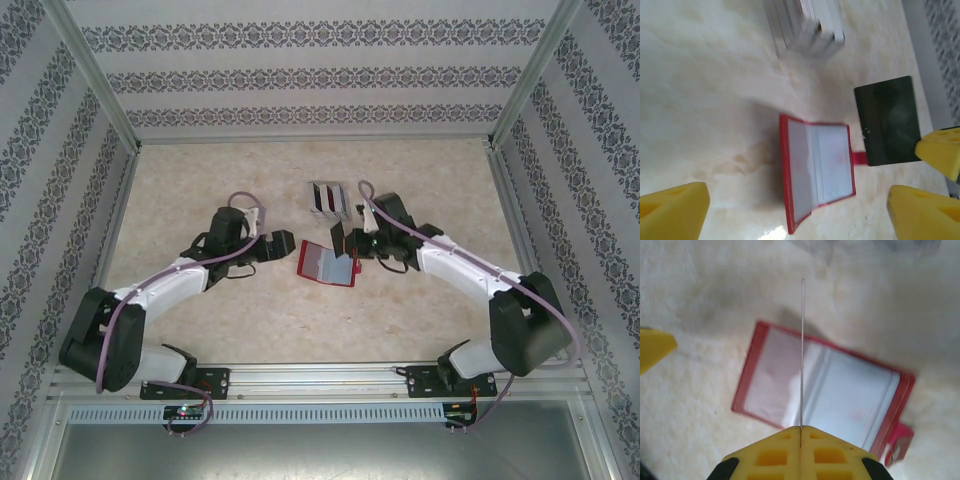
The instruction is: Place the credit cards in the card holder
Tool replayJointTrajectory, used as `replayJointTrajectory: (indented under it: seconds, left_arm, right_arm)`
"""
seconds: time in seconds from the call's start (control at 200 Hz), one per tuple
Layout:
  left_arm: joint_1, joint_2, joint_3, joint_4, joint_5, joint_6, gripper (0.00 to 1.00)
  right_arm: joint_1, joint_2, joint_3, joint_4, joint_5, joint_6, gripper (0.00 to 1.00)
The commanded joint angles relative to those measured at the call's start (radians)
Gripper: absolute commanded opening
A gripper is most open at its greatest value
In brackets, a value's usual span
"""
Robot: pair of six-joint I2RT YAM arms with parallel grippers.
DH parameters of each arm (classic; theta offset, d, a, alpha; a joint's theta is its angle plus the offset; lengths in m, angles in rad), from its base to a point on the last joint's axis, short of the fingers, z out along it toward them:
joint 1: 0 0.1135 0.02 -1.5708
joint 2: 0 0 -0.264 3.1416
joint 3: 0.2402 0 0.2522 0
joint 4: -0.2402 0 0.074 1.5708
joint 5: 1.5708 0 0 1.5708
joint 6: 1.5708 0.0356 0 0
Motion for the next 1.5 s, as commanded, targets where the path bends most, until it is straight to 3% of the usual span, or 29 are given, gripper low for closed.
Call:
replayJointTrajectory:
  seconds: [0.0,0.185,0.36,0.515,0.679,0.954,1.494]
  left_arm:
    - [-0.039,0.078,0.026,-0.105,0.037,0.015,0.78]
    - [-0.076,0.198,0.057,-0.088,0.031,0.018,0.53]
    - [-0.097,0.268,0.089,-0.059,0.014,0.016,0.29]
    - [-0.098,0.292,0.092,-0.072,-0.024,0.023,0.24]
    - [-0.099,0.335,0.091,-0.047,-0.006,0.004,0.09]
    - [-0.102,0.291,0.047,-0.037,-0.048,-0.027,0.00]
    - [-0.104,0.272,0.014,-0.022,-0.074,-0.064,0.00]
  right_arm:
    - [-0.008,-0.044,-0.115,0.207,-0.152,0.184,0.01]
    - [-0.042,0.014,-0.224,0.349,-0.307,0.228,0.01]
    - [-0.075,0.110,-0.247,0.476,-0.374,0.269,0.00]
    - [-0.100,0.149,-0.259,0.488,-0.390,0.253,0.00]
    - [-0.108,0.192,-0.251,0.500,-0.404,0.252,0.00]
    - [-0.120,0.170,-0.300,0.516,-0.387,0.260,0.00]
    - [-0.129,0.145,-0.372,0.608,-0.335,0.322,0.00]
